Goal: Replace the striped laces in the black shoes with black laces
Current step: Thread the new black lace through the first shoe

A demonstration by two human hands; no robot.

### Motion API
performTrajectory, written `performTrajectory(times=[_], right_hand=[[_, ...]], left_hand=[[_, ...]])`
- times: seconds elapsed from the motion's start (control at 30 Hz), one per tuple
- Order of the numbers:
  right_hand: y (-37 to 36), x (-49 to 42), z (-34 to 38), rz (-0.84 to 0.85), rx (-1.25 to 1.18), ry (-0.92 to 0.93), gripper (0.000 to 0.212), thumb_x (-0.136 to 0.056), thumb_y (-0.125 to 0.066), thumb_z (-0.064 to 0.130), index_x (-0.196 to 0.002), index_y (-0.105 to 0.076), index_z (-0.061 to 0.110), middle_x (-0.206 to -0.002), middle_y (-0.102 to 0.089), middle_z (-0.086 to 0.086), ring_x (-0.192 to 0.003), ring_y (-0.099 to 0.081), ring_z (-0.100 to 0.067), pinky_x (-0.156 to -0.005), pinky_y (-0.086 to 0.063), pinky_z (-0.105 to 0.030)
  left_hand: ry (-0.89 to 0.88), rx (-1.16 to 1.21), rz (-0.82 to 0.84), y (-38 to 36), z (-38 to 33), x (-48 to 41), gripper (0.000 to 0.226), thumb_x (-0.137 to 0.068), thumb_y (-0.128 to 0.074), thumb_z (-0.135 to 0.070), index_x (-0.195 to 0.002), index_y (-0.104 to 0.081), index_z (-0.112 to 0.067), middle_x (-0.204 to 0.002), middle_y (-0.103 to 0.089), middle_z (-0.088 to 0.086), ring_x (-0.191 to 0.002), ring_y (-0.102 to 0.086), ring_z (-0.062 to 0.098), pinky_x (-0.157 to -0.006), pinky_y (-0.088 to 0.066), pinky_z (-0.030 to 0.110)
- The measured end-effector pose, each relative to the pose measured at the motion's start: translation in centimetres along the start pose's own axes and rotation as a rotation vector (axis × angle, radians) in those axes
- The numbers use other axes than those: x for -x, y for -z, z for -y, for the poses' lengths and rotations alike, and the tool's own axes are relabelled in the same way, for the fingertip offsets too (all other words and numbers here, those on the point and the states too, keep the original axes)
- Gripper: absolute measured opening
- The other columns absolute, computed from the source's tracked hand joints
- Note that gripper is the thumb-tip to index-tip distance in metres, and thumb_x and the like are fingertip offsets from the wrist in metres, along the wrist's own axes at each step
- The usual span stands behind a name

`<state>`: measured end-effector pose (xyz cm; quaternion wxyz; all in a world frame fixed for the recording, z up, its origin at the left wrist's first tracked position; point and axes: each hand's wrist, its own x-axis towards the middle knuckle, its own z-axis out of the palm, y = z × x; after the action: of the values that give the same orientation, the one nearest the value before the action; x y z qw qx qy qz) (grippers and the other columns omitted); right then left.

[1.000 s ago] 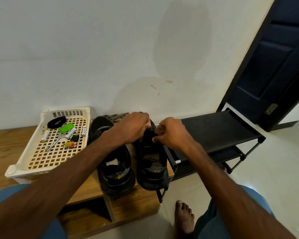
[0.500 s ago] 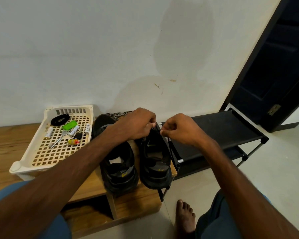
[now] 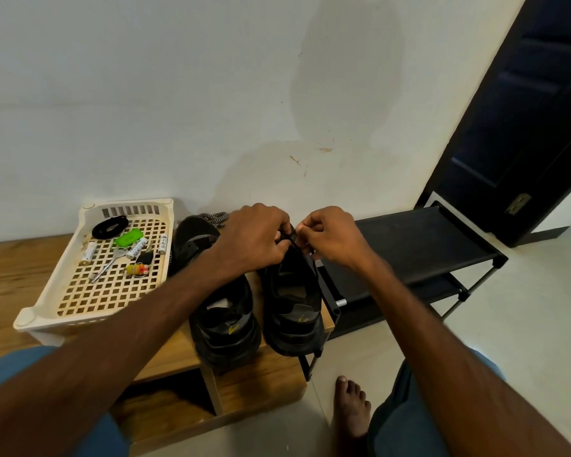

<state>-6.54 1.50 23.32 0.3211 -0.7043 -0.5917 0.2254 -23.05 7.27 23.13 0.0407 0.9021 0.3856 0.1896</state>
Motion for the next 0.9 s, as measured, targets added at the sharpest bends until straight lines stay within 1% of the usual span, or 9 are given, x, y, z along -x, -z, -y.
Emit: performTrajectory(times=[0.07,0.17,0.3,0.4,0.5,0.57,0.73,0.8,0.9], right_hand=[[-0.2,-0.2,0.0,0.006,0.024,-0.021,0.02,-0.098,-0.07,0.023,-0.089,-0.079,0.007,-0.077,-0.076,-0.009,-0.071,-0.076,-0.021,-0.073,-0.064,-0.034],[-0.3,-0.6,-0.1,0.037,0.029,-0.065,0.022,-0.094,-0.075,0.029,-0.083,-0.078,0.01,-0.072,-0.075,-0.008,-0.059,-0.072,-0.012,-0.064,-0.061,-0.026],[-0.1,-1.0,-0.4,0.078,0.168,-0.094,0.028,-0.089,-0.079,0.036,-0.076,-0.076,0.012,-0.073,-0.073,-0.005,-0.059,-0.063,-0.007,-0.062,-0.053,-0.024],[0.4,-1.1,-0.2,-0.022,0.057,-0.043,0.019,-0.09,-0.079,0.033,-0.093,-0.078,0.014,-0.079,-0.073,0.002,-0.062,-0.062,0.001,-0.062,-0.05,-0.02],[1.3,-1.2,0.4,-0.168,-0.277,0.009,0.034,-0.096,-0.072,0.028,-0.129,-0.065,0.022,-0.117,-0.071,0.002,-0.104,-0.066,-0.006,-0.092,-0.054,-0.027],[1.9,-1.0,0.3,-0.217,-0.134,0.085,0.039,-0.096,-0.072,0.028,-0.133,-0.061,0.026,-0.133,-0.063,0.007,-0.12,-0.056,-0.007,-0.101,-0.048,-0.029],[1.7,0.6,-0.2,0.127,0.044,0.166,0.022,-0.081,-0.087,0.022,-0.102,-0.079,0.02,-0.09,-0.078,0.008,-0.082,-0.072,-0.001,-0.079,-0.06,-0.021],[0.6,0.9,-0.1,0.134,0.095,0.174,0.025,-0.078,-0.09,0.022,-0.101,-0.082,0.02,-0.087,-0.078,0.007,-0.078,-0.072,-0.001,-0.075,-0.058,-0.018],[-0.5,1.1,0.4,0.025,0.176,0.169,0.018,-0.081,-0.087,0.027,-0.098,-0.084,0.025,-0.087,-0.079,0.007,-0.077,-0.072,-0.004,-0.077,-0.062,-0.03]], left_hand=[[-0.054,-0.039,-0.095,-0.5,-0.1,0.2,0.02,-0.086,-0.069,-0.031,-0.105,-0.076,-0.028,-0.09,-0.075,-0.005,-0.087,-0.069,0.022,-0.072,-0.051,0.032],[-0.178,-0.089,-0.112,-0.8,0.1,0.6,0.019,-0.09,-0.068,-0.026,-0.106,-0.078,-0.025,-0.093,-0.076,-0.002,-0.087,-0.07,0.021,-0.073,-0.055,0.034],[-0.17,0.054,0.003,-0.2,0.9,0.7,0.017,-0.089,-0.069,-0.032,-0.099,-0.081,-0.025,-0.084,-0.076,-0.005,-0.079,-0.067,0.017,-0.074,-0.054,0.033],[-0.024,0.295,0.164,-0.1,1.4,0.6,0.016,-0.092,-0.068,-0.031,-0.086,-0.081,-0.022,-0.072,-0.073,-0.005,-0.069,-0.066,0.016,-0.07,-0.054,0.038],[0.179,0.606,0.299,0.0,1.8,0.3,0.023,-0.096,-0.066,-0.028,-0.081,-0.082,-0.021,-0.078,-0.074,0.007,-0.072,-0.063,0.023,-0.072,-0.051,0.035],[0.291,0.726,0.331,0.0,1.9,0.2,0.026,-0.097,-0.065,-0.028,-0.079,-0.082,-0.018,-0.072,-0.059,0.018,-0.066,-0.047,0.024,-0.054,-0.038,0.027],[0.367,0.767,0.344,-0.1,1.9,-0.1,0.026,-0.096,-0.066,-0.027,-0.08,-0.081,-0.015,-0.069,-0.048,0.012,-0.061,-0.037,0.022,-0.045,-0.026,0.023],[0.371,0.75,0.351,-0.2,1.8,-0.1,0.027,-0.094,-0.066,-0.028,-0.082,-0.08,-0.008,-0.069,-0.048,0.013,-0.064,-0.038,0.023,-0.046,-0.026,0.023],[0.392,0.723,0.307,-0.3,1.8,-0.2,0.037,-0.093,-0.067,-0.025,-0.09,-0.07,0.012,-0.069,-0.047,0.012,-0.058,-0.037,0.021,-0.045,-0.026,0.022]])
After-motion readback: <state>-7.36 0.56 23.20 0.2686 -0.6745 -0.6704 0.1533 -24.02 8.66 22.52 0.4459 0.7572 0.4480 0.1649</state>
